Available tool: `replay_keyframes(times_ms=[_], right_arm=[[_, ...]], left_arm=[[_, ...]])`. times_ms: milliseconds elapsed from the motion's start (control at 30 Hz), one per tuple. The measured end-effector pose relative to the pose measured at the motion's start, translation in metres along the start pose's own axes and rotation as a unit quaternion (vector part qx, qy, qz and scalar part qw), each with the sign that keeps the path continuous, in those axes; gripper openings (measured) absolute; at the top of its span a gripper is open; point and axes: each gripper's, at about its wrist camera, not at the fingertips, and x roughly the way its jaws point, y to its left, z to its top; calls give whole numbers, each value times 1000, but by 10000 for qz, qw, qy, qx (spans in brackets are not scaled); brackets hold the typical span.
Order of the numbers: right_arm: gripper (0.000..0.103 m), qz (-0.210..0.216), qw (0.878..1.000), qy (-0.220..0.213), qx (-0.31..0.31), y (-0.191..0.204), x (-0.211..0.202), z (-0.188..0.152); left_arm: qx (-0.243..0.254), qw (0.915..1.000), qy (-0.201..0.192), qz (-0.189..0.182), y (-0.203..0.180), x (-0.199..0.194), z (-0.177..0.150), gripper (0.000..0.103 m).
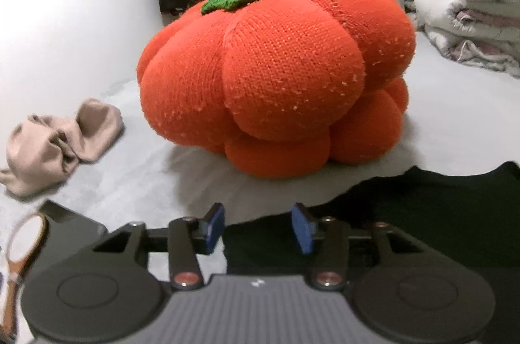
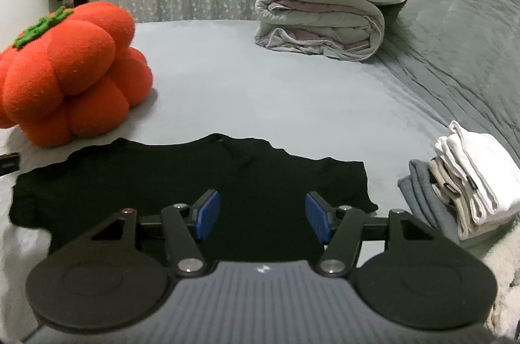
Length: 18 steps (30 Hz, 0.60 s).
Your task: Fold clothes
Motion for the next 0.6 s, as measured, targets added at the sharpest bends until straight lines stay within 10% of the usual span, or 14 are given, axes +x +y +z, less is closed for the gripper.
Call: replay_keyframes(times_ms=[433, 467, 533, 600], right_arm=[[69, 1959, 9753, 115, -1011, 79, -61, -143], [65, 2033, 9733, 140, -1053, 87, -61, -151], [19, 2120, 9699, 167, -1185, 103, -60, -164], [9, 2123, 9692, 284, -1216, 113, -55, -175]], left_arm=[[-1342, 9865, 701, -619, 53, 40, -41, 54], [-1319, 9872, 642, -633, 51, 39, -43, 53], [-1243, 9882, 604, -660, 48, 42, -45, 51], [-1240, 9878, 606, -721, 47, 44, -48, 42]])
